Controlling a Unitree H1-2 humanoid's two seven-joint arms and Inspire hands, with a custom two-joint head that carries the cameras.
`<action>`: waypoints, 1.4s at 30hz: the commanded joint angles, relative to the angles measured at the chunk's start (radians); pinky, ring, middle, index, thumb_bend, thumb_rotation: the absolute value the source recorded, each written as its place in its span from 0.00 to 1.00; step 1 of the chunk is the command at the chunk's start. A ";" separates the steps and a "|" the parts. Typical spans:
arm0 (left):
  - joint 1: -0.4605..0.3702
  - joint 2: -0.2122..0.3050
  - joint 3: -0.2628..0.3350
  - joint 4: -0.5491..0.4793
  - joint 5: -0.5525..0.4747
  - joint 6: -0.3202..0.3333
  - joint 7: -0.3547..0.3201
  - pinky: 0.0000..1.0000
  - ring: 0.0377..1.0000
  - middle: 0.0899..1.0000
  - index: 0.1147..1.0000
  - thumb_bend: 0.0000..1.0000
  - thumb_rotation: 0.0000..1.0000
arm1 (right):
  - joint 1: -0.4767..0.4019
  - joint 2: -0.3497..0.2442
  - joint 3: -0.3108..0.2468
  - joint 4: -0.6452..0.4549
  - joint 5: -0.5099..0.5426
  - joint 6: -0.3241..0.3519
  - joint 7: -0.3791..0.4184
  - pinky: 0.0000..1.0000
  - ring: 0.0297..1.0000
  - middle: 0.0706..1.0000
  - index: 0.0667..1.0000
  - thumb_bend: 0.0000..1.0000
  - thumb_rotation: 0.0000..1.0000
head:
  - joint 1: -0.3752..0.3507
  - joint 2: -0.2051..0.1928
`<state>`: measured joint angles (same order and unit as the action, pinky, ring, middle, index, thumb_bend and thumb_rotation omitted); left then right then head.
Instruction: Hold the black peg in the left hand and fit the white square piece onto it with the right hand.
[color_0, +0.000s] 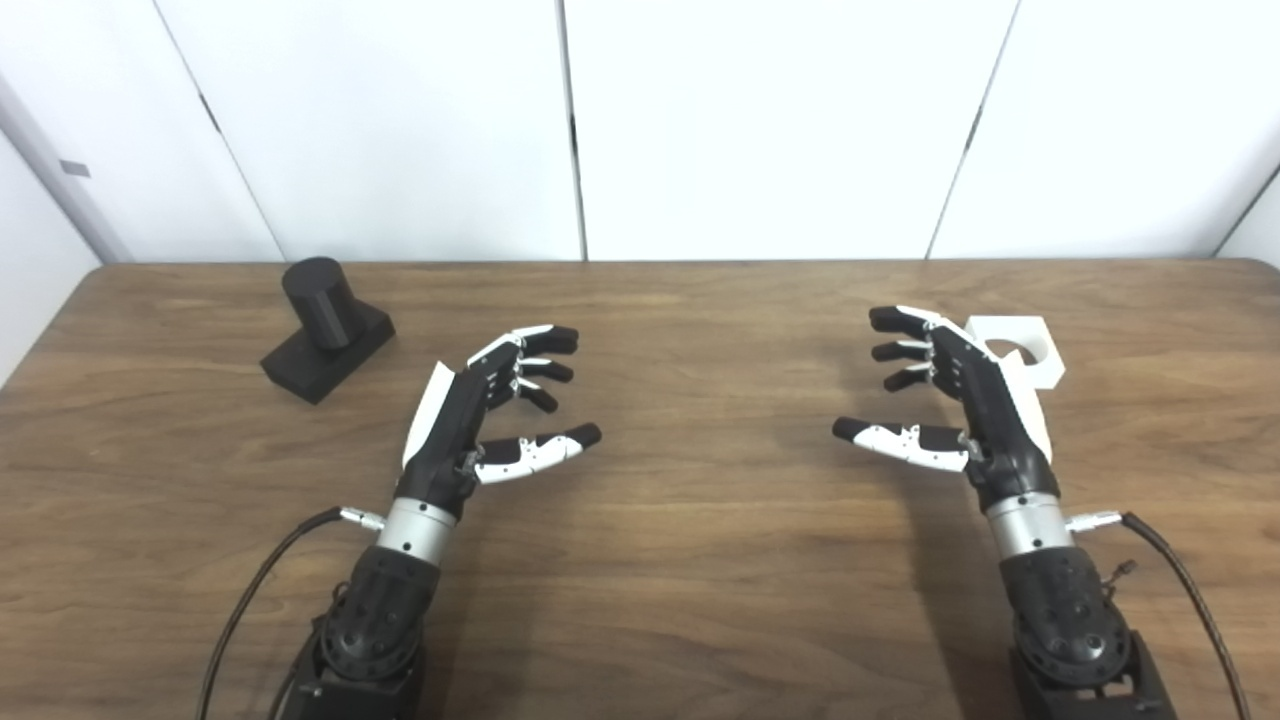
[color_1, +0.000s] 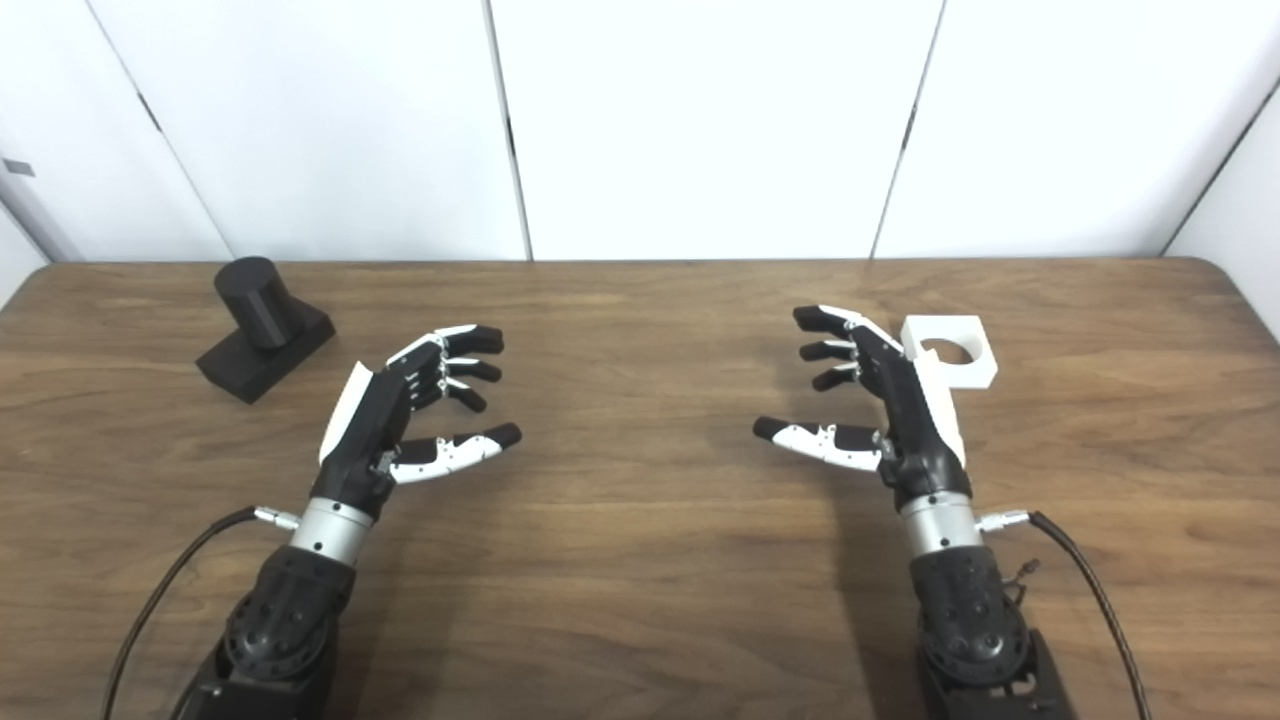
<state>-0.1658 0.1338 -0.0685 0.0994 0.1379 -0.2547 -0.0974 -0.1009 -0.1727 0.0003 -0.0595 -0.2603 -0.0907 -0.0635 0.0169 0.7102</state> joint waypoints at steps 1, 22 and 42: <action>-0.042 0.002 0.002 -0.009 -0.013 -0.049 0.005 0.52 0.66 0.74 0.70 0.72 0.04 | -0.024 -0.002 -0.003 -0.027 -0.002 -0.028 -0.005 0.55 0.68 0.75 0.72 0.68 0.00 | 0.006 -0.001; -0.046 -0.029 -0.022 0.014 0.042 -0.059 0.028 0.53 0.66 0.71 0.66 0.73 0.08 | -0.023 -0.031 -0.020 0.000 0.034 -0.061 0.008 0.54 0.66 0.74 0.72 0.66 0.02 | 0.203 -0.066; -0.072 -0.081 -0.066 0.110 0.121 -0.101 0.085 0.54 0.66 0.71 0.68 0.73 0.16 | -0.004 -0.041 -0.047 -0.076 0.081 0.012 0.059 0.49 0.63 0.71 0.68 0.63 0.00 | 0.418 -0.165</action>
<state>-0.1989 0.0559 -0.1306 0.2089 0.2593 -0.3239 -0.0229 -0.0798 -0.2021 -0.0412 -0.1020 -0.1842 -0.0686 -0.0060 0.4357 0.5446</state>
